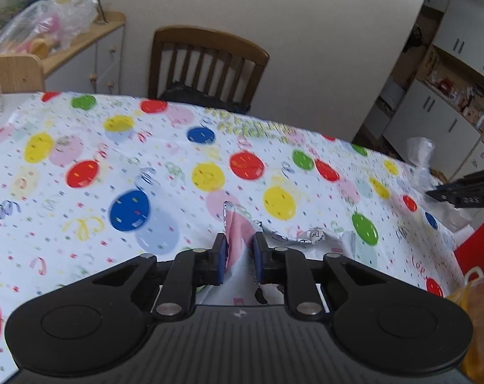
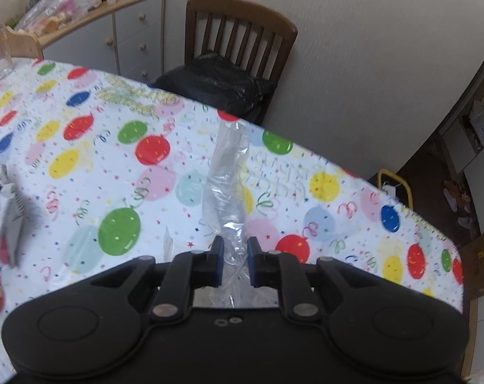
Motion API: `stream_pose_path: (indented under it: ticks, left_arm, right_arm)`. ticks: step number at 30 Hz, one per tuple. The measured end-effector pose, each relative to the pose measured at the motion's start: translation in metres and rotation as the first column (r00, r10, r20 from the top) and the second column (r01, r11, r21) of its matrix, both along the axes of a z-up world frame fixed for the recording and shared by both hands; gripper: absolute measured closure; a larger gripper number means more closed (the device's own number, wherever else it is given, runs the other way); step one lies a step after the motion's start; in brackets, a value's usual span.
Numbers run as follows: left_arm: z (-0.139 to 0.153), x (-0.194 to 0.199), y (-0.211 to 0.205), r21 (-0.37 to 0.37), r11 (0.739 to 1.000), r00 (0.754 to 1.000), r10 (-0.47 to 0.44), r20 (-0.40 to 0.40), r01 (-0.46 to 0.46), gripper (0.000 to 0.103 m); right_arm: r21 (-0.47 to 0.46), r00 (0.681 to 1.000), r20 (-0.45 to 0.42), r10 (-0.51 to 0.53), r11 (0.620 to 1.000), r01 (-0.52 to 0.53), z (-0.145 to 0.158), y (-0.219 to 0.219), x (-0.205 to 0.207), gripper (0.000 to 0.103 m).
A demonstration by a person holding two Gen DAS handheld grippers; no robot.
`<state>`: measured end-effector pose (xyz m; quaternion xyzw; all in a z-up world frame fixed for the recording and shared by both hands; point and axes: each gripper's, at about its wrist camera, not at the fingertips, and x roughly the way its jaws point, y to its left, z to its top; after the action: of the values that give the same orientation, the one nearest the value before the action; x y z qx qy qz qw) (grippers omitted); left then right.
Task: Organize soft objects
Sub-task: 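Carry the pouch with the left gripper while the right gripper carries the plastic bag over the box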
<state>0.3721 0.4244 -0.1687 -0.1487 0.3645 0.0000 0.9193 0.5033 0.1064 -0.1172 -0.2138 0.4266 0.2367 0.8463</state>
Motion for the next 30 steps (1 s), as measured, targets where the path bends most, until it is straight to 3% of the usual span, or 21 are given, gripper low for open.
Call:
stream_pose_path:
  ticks: [8, 20, 30]
  left_arm:
    - [0.018, -0.016, 0.017, 0.002, 0.998, 0.998, 0.062, 0.021, -0.062, 0.093]
    - [0.044, -0.067, 0.029, -0.011, 0.988, 0.986, 0.155, 0.059, -0.155, 0.095]
    - [0.073, -0.128, 0.028, -0.039, 0.979, 0.974, 0.205, 0.100, -0.202, 0.095]
  right_arm:
    - [0.052, 1.000, 0.023, -0.006, 0.999, 0.005, 0.037, -0.014, -0.019, 0.090]
    - [0.164, 0.999, 0.045, -0.022, 0.986, 0.014, 0.089, -0.055, -0.086, 0.090]
    - [0.213, 0.998, 0.026, -0.062, 0.976, 0.055, 0.104, -0.096, -0.147, 0.090]
